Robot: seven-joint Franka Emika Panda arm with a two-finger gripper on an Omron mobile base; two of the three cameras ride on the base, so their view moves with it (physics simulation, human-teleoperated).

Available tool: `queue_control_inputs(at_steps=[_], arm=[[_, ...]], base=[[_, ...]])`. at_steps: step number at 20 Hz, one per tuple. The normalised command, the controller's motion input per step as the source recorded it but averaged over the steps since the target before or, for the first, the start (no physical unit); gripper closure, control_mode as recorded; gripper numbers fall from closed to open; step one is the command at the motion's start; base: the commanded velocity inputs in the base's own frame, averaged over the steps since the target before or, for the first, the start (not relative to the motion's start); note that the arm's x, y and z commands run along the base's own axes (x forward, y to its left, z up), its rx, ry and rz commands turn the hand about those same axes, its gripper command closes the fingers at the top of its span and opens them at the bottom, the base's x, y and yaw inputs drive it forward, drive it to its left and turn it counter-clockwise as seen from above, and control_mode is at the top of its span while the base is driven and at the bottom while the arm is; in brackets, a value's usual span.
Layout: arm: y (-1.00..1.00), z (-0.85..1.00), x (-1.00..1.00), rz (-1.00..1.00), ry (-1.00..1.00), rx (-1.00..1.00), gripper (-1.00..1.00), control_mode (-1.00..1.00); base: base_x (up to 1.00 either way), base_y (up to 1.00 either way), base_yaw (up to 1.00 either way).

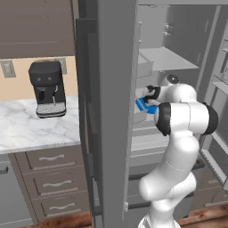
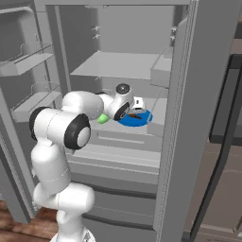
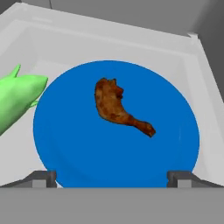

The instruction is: Retrieve the chicken drumstick from the fridge and place it on the cutting board.

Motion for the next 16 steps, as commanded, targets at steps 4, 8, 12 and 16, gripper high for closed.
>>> queue_control_inputs(at_steps=[4,8,12,16], arm=[[-0.06,-0.07,0.45,0.03,0.00,0.00,-1.00,-1.00],[-0.01,-0.14,0.49,0.02,0.01,0.00,-1.00,-1.00],[0.00,-0.23,0.47,0.03,0.03,0.00,-1.00,-1.00],[0.00,-0.27,0.47,0.03,0.05,0.00,-1.00,-1.00]], base=[[0.00,0.00,0.00],[0.00,0.00,0.00],[0.00,0.00,0.00],[0.00,0.00,0.00]])
